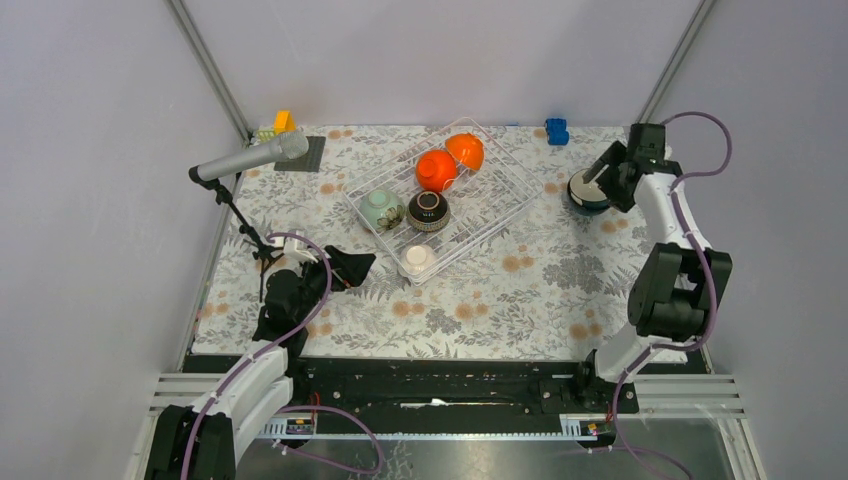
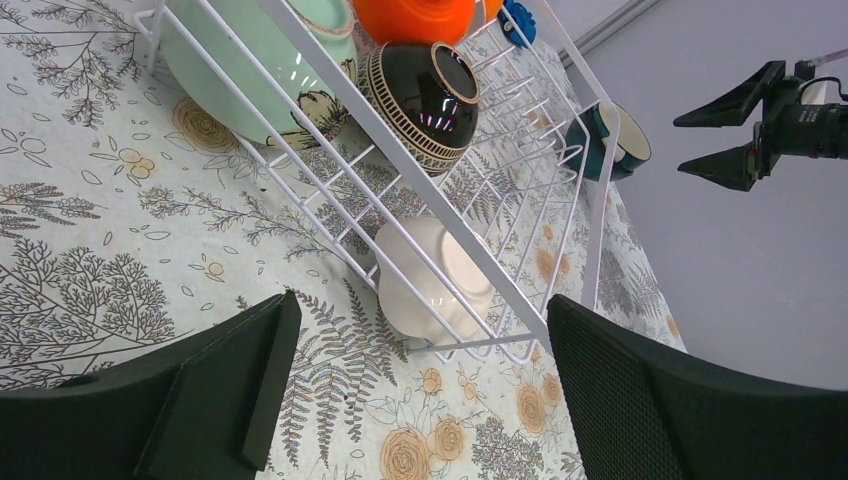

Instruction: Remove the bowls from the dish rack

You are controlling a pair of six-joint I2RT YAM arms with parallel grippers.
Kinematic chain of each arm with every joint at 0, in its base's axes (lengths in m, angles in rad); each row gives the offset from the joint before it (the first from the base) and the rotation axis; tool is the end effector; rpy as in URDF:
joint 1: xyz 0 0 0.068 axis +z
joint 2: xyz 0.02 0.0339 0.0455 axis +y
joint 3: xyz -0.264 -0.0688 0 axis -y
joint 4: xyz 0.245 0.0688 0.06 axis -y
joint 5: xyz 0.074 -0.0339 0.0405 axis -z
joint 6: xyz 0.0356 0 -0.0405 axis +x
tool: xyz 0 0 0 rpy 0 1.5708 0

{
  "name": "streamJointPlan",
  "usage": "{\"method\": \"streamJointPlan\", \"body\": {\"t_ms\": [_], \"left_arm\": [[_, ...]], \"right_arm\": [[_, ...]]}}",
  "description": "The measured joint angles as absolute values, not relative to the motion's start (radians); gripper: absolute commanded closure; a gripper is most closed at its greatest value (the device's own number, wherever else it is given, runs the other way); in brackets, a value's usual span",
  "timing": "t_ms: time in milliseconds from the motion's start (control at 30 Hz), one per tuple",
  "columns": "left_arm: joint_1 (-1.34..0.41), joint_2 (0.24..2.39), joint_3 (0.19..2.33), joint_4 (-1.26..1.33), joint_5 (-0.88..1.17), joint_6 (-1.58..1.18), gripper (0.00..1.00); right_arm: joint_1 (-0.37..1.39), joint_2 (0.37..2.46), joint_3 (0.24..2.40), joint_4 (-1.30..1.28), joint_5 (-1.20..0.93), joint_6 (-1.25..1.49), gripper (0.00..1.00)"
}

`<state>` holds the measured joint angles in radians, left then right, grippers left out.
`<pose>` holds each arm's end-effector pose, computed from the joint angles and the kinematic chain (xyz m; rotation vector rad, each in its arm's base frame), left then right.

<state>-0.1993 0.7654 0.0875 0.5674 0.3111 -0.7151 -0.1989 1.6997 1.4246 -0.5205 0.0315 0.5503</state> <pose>0.1599 -0.0434 0.1776 -0.2087 1.7543 -0.9375 0.3749 -0.0767 0.2882 0.8813 2.1999 0.1324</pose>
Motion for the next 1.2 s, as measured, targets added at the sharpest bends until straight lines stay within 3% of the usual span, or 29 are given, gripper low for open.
{"method": "streamJointPlan", "body": {"t_ms": [300,600,967,1133,1200], "left_arm": [[-0.2,0.788,0.088,0.568,0.311,-0.716,0.01],[-0.202,0.801,0.088,0.569,0.311,-0.716,0.01],[-0.223,0.841,0.088,0.571,0.33,-0.726,0.04],[-0.238,0.841,0.088,0.578,0.337,-0.735,0.11],[-0.25,0.841,0.087,0.579,0.337,-0.743,0.18]], "right_arm": [[0.059,1.599,1.37,-0.413,-0.19,0.382,0.1],[0.334,1.603,1.373,-0.369,-0.255,0.311,0.09],[0.477,1.8,1.53,-0.435,-0.337,0.245,0.11],[0.524,1.887,1.551,-0.489,-0.353,0.218,0.1],[0.541,1.913,1.552,-0.498,-0.359,0.212,0.1]]}}
